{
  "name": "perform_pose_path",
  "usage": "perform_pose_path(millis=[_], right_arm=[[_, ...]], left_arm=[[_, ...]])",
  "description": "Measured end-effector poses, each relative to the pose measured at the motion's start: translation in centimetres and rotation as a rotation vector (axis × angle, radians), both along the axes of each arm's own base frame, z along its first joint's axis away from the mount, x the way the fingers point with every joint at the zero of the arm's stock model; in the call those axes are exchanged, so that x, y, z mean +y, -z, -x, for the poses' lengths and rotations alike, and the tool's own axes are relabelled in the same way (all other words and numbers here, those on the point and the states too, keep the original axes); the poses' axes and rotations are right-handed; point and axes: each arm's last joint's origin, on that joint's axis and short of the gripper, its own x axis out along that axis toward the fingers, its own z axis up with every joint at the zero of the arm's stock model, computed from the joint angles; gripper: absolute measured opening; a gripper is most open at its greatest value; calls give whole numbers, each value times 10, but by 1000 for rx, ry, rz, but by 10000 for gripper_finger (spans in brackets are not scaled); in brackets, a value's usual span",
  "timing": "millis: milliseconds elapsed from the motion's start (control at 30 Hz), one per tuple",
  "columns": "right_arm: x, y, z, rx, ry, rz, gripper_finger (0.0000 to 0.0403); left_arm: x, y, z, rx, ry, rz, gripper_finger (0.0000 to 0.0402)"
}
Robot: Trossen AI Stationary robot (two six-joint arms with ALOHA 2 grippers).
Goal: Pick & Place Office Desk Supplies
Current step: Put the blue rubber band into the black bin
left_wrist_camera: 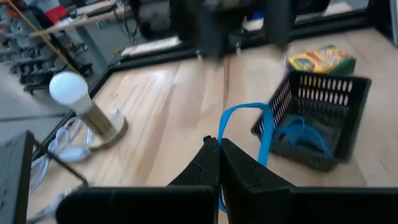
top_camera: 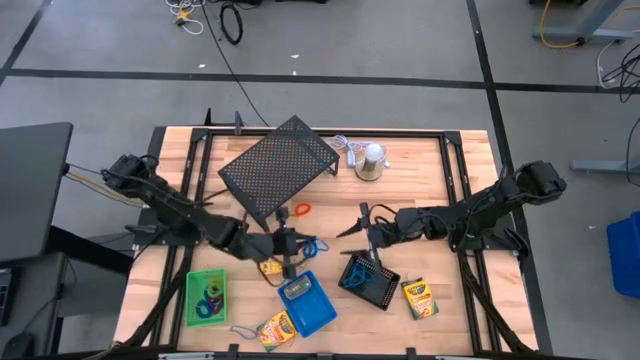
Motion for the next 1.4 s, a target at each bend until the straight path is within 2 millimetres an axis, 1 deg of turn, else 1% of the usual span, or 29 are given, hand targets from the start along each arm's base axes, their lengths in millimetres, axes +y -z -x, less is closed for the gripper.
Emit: perform_pose_path(millis=[100,267,433,667,833,900,1000,1067,1133,1233,1267,1400], right_arm=[[-9,5,-1,51,77,-2,206],[-10,1,-2,20,3,-33,206],[-16,1,-3,20,20,-49,206],[-24,1,-4,25,29,-75,206],[-28,1,-5,27,47,-83,205],[-28,1,-5,27,42,-83,199],[-27,1,-5,28,37,-89,177],[-27,1,-5,30,39,-98,152],[-27,2,-5,39,41,-105,112],[-27,4,-4,61,38,-113,30],[-26,5,-4,70,35,-111,16],[-20,8,-2,109,16,-128,7]], left_arm=[[8,-4,-6,-30,23,4,1],[22,-6,-11,-40,-3,-9,1],[33,-6,-17,-52,6,11,1],[40,-8,-21,-75,46,26,1],[42,-10,-22,-92,60,30,1],[42,-10,-22,-95,60,31,1],[43,-9,-25,-107,73,39,1],[43,-5,-28,-105,87,32,1],[43,-1,-31,-109,109,35,1],[42,6,-34,-94,116,30,1],[41,6,-35,-96,125,31,1],[39,6,-35,-95,160,42,7]])
